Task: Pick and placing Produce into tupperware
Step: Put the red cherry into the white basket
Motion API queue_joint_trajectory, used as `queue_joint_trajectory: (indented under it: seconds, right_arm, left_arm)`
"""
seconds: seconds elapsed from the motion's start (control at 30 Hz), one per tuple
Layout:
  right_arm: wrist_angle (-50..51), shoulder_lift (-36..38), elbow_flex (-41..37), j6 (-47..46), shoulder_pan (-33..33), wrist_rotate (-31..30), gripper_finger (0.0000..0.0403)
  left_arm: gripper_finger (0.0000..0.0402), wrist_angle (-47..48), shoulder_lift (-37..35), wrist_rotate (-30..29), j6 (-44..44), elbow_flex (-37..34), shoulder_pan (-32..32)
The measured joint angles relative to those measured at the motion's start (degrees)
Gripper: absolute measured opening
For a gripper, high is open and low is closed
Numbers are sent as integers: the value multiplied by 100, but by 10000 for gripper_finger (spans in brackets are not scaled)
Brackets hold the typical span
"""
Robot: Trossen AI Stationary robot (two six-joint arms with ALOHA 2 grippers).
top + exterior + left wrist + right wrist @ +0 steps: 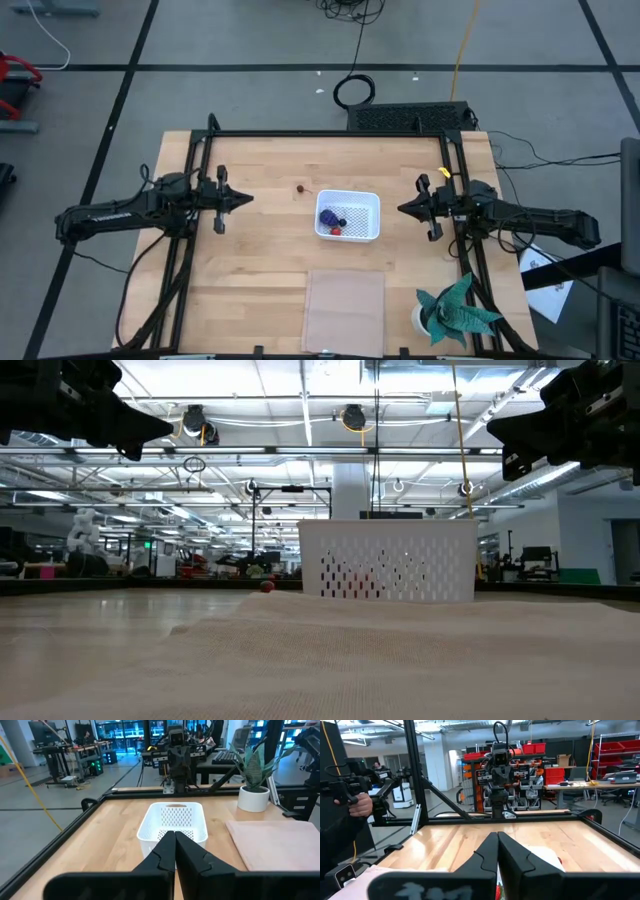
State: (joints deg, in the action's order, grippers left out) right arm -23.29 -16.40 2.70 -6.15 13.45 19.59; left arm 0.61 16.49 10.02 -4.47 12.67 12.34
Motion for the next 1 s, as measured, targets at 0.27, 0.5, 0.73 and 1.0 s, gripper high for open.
queue_joint_trajectory:
  seconds: [0.27,0.5,0.73,1.0]
  right_arm:
    - [-2,0,-2,0,0,0,0]
    - [-44,-2,0,0,0,0,0]
    - [-44,-1,-1,0,0,-1,0]
    - [-43,0,-2,0,0,-2,0]
  left_arm:
    - [2,-8,0,-6,7,0,1]
    - [20,-31,0,-10,7,0,0]
    - [7,-31,0,-13,5,0,0]
    - [14,-35,0,-38,31,0,0]
